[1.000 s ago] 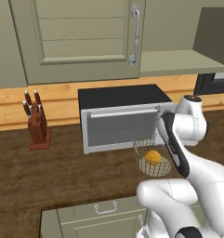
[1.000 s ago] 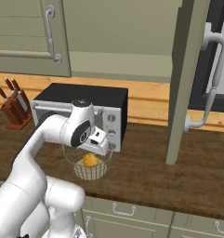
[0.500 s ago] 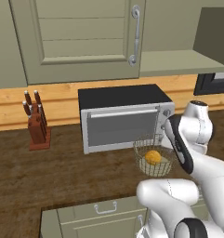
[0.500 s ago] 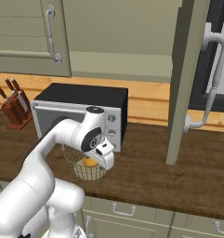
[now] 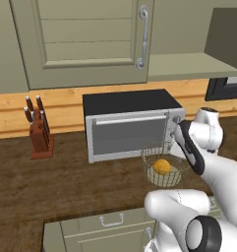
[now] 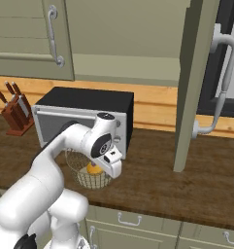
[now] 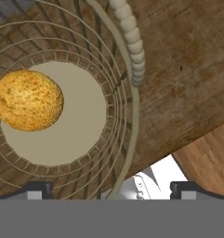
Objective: Open the cabinet, pick up the bread from the cabinet and place it in the basket. Then move the basket to the dining counter.
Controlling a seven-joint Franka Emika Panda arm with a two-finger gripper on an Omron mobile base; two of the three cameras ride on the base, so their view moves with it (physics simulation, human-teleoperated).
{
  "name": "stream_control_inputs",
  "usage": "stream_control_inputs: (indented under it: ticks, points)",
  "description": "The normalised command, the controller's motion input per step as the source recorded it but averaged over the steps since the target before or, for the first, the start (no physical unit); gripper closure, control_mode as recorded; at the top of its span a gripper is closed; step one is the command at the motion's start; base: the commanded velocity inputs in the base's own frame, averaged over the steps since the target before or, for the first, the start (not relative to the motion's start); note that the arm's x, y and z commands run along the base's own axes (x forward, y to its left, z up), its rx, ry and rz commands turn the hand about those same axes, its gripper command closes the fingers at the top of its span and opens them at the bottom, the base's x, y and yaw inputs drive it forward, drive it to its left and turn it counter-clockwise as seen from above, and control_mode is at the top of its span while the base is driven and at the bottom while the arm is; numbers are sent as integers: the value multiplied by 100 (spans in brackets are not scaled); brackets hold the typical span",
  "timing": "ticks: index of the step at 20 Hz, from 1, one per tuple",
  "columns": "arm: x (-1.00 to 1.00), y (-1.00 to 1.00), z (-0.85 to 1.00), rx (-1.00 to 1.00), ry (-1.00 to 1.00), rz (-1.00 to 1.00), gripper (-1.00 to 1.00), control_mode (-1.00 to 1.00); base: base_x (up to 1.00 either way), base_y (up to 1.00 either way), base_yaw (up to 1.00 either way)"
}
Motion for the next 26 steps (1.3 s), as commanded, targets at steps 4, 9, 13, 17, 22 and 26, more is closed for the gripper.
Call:
stream_control_inputs:
  ticks: [4,9,13,17,22,26]
  points:
    - [0,0,-32,0,-3,0,-100,-100,0,0,0]
    - [2,0,-24,0,-1,0,-100,-100,0,0,0]
    - [2,4,-27,0,0,0,-100,-100,0,0,0]
    - [0,18,-26,0,0,0,100,-100,0,0,0]
    - [0,15,-27,1,0,0,100,-100,0,0,0]
    - [0,23,-22,0,0,0,100,-100,0,0,0]
